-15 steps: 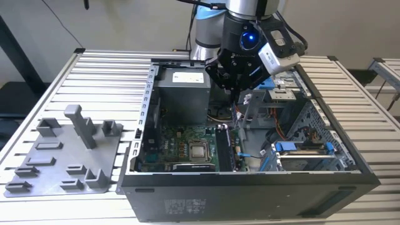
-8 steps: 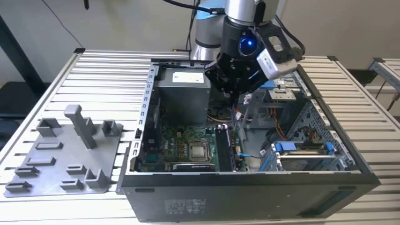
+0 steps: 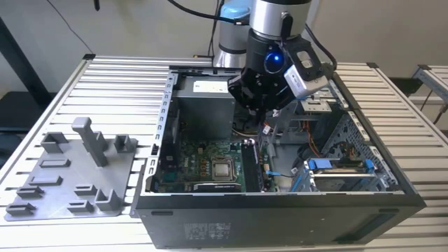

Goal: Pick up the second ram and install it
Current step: 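Insert the second ram into the second slot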

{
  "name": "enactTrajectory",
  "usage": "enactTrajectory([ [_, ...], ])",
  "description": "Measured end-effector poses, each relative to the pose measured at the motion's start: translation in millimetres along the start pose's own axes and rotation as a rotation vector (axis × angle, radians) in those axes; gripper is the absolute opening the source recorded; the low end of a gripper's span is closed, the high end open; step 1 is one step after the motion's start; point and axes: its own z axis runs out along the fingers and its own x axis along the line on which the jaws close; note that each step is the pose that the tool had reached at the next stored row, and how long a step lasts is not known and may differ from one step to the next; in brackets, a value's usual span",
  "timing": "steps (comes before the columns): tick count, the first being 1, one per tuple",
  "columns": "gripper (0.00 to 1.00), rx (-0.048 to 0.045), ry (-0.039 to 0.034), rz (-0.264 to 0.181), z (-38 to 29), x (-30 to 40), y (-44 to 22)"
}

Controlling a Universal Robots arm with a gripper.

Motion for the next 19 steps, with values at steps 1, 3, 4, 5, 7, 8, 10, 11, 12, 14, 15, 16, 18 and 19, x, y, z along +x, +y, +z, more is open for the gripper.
enactTrajectory([
  [1, 0.14, 0.0005, -0.0001, 0.0, 1.9, 0.1, 0.1],
  [3, 0.14, 0.0011, -0.0013, 0.0, 3.9, 0.2, 0.1],
  [4, 0.14, 0.0013, -0.003, 0.0, 4.1, 0.3, 0.1],
  [5, 0.14, 0.0013, -0.0032, 0.0, 5.5, 0.4, 0.1],
  [7, 0.14, 0.0015, -0.0031, 0.0, 8.8, 0.7, 0.0],
  [8, 0.14, 0.0013, -0.0031, 0.0, 10.7, 1.3, 0.0],
  [10, 0.14, 0.0014, -0.0029, 0.0, 14.3, 3.5, 0.0],
  [11, 0.14, 0.0013, -0.0029, 0.0, 16.2, 4.1, 0.0],
  [12, 0.14, 0.0015, -0.0029, 0.0, 17.9, 4.6, -0.1],
  [14, 0.14, 0.0014, -0.003, 0.0, 21.5, 4.7, 0.0],
  [15, 0.14, 0.0014, -0.003, -0.001, 23.3, 4.7, 0.1],
  [16, 0.14, 0.0014, -0.0017, 0.0, 25.0, 4.8, 0.1],
  [18, 0.14, 0.0017, 0.0015, 0.0, 28.6, 5.0, 0.2],
  [19, 0.14, 0.0017, 0.0026, -0.001, 30.4, 5.1, 0.2],
])
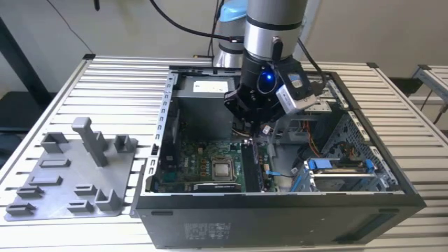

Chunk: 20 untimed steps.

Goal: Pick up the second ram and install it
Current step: 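Insert the second ram into the second slot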

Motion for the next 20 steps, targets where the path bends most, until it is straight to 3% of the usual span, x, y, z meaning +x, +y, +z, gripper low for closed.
enactTrajectory([
  [20, 0.14, -0.0008, 0.0008, -0.028, 36.4, 0.9, -0.1],
])
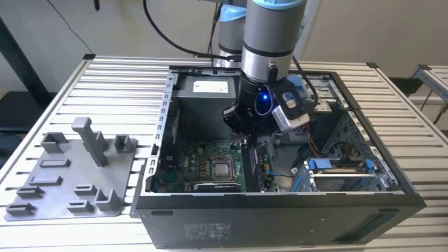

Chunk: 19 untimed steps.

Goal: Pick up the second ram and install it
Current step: 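Insert the second ram into the second slot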

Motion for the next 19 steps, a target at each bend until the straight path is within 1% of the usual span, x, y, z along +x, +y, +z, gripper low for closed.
enactTrajectory([
  [4, 0.14, -0.0002, 0.0002, 0.0, 6.4, -0.2, 0.2],
  [8, 0.14, 0.0006, 0.0002, 0.0, 6.9, -0.2, 0.3],
  [17, 0.14, 0.0011, 0.002, 0.008, 23.0, 0.3, 0.6],
  [19, 0.14, 0.0011, 0.0024, 0.009, 25.9, 0.3, -1.0],
])
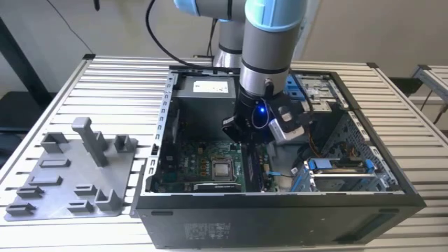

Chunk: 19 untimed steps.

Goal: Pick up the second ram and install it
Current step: 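Insert the second ram into the second slot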

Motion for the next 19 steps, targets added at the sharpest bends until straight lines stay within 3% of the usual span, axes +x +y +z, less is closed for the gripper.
enactTrajectory([
  [5, 0.14, -0.0194, 0.001, 0.004, 5.8, -0.2, -9.2],
  [7, 0.14, -0.0228, 0.0012, 0.01, 7.7, -0.3, -11.4],
  [11, 0.14, -0.0253, 0.0028, 0.024, 11.2, -0.3, -15.0],
  [19, 0.14, -0.0249, 0.0046, 0.031, 16.0, -0.2, -15.1],
])
